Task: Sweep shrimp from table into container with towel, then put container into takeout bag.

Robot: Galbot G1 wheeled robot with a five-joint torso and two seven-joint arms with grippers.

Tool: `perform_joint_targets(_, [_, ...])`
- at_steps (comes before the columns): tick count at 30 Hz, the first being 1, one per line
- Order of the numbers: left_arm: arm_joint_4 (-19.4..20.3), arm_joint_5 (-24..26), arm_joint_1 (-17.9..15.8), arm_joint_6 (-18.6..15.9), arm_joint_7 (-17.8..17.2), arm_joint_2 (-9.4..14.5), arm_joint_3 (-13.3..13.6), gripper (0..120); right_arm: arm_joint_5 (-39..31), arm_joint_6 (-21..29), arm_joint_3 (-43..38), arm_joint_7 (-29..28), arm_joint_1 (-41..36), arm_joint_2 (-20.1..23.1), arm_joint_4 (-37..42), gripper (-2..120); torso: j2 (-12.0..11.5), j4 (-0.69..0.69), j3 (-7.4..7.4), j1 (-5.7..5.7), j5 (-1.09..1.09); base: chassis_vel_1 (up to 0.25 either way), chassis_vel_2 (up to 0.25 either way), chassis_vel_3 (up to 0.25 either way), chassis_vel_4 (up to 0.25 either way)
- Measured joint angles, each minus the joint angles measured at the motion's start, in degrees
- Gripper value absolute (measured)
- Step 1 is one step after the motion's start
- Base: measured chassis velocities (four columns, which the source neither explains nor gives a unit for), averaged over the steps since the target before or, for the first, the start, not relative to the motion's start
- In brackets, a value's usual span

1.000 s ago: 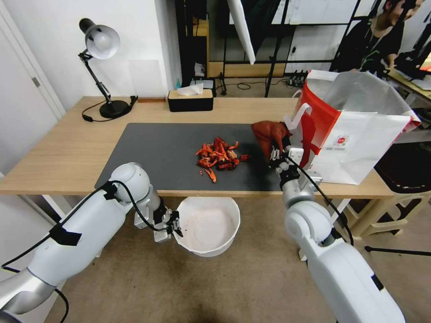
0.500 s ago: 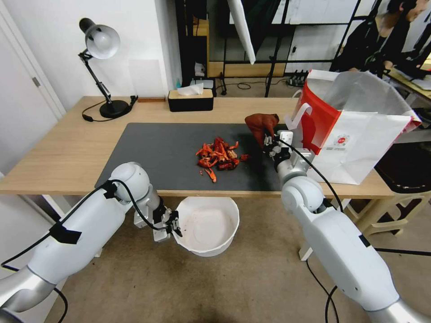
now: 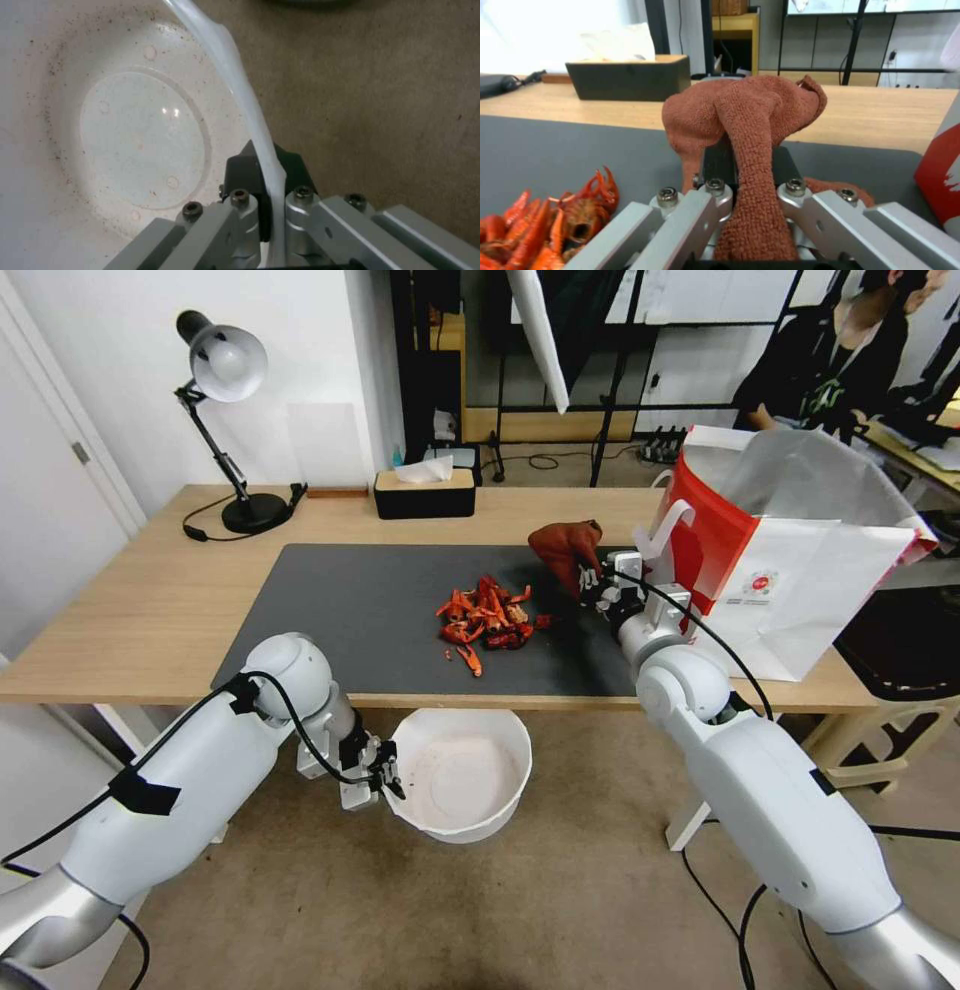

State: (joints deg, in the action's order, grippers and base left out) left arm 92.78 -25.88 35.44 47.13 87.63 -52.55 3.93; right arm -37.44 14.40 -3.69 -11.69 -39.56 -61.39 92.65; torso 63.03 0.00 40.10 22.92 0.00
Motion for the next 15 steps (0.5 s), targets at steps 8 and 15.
perform_joint_targets(8, [0.0,0.0,-0.2,0.0,0.0,0.1,0.0,0,0.6,-1.3,2.0,1.2,1.8,-1.2,-4.5,2,0.0,0.00,0.00,0.00,0.00,0.000,0.000,0.000,0.000])
perform_joint_targets(15, [0.0,0.0,-0.1,0.0,0.0,0.0,-0.1,0,0.9,-1.6,3.8,1.5,3.9,-2.1,-8.0,2,0.0,0.00,0.00,0.00,0.00,0.000,0.000,0.000,0.000])
